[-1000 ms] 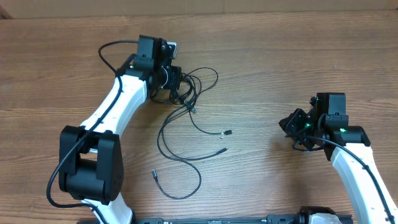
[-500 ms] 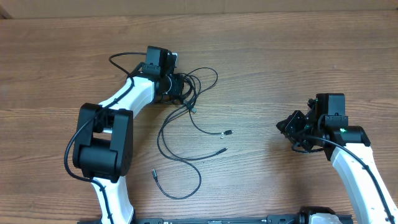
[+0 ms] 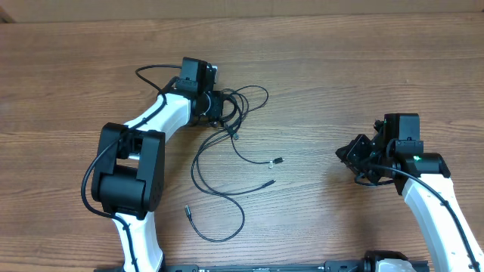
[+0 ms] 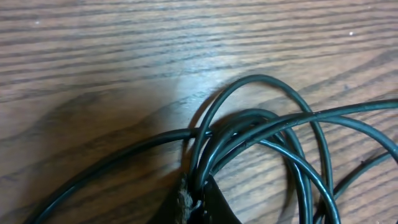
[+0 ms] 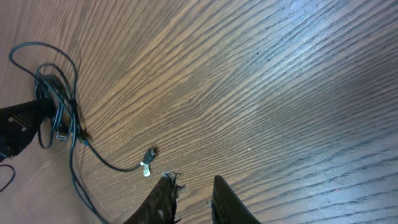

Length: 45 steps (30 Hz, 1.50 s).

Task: Untangle cables

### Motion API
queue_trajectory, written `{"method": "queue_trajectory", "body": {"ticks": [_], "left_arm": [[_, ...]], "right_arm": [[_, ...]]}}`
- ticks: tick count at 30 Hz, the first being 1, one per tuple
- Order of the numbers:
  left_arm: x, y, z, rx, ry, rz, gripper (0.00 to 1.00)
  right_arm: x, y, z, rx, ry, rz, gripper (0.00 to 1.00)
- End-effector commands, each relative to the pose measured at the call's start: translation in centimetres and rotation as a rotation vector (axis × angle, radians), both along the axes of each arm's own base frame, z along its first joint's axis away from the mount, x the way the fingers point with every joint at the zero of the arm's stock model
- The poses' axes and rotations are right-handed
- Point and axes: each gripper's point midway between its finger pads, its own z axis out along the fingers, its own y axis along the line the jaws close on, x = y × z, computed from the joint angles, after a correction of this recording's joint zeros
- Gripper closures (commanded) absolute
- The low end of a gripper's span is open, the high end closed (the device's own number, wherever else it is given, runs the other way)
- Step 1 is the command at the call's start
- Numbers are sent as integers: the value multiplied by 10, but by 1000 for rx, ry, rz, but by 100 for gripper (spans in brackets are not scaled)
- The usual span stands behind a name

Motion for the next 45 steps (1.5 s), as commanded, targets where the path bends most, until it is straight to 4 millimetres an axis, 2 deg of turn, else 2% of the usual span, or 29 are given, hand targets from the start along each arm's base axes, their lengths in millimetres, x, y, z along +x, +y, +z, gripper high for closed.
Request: {"method": "queue_trajectory", "body": {"ticks": [1,5,8,11,15,18,22,28,31,35,37,39,43,45], "left_arm": [[3,-30,27,-117,-12,-71,96],[2,-63,92,-309,-33,-169,96],[-4,-79,139,-413,-46,-220,96],[-15,-93,175,-480,-79,-280,96],[-36,-111,203,-504,-101,-340,96],[-53,-127,218,-510,-110,-386,96],[-70,-144,232,-517,-127,-437,96],[-87,-163,234,-520,-114,-486,96],[-95,-170,234,-531,-96,-505,96],[-106,-178,238,-571,-64,-539,96],[-111,-181,242,-601,-46,-548,96],[-115,-182,246,-622,-41,-565,96],[-123,-184,255,-654,-37,-596,96],[-124,-184,257,-659,-40,-601,96]], "right_arm": [[3,7,7,20,-31,48,82],[3,24,16,94,-79,154,82],[4,43,30,188,-144,247,82],[9,58,46,279,-217,307,80],[19,75,75,388,-350,392,68],[27,82,93,449,-409,404,61],[32,91,103,462,-454,424,48],[35,114,120,475,-539,501,46],[39,117,123,469,-558,495,48],[51,108,117,427,-526,387,62],[55,104,114,406,-519,348,78],[58,101,112,394,-513,321,83],[62,98,110,383,-506,287,85],[62,97,110,381,-506,285,96]]}}
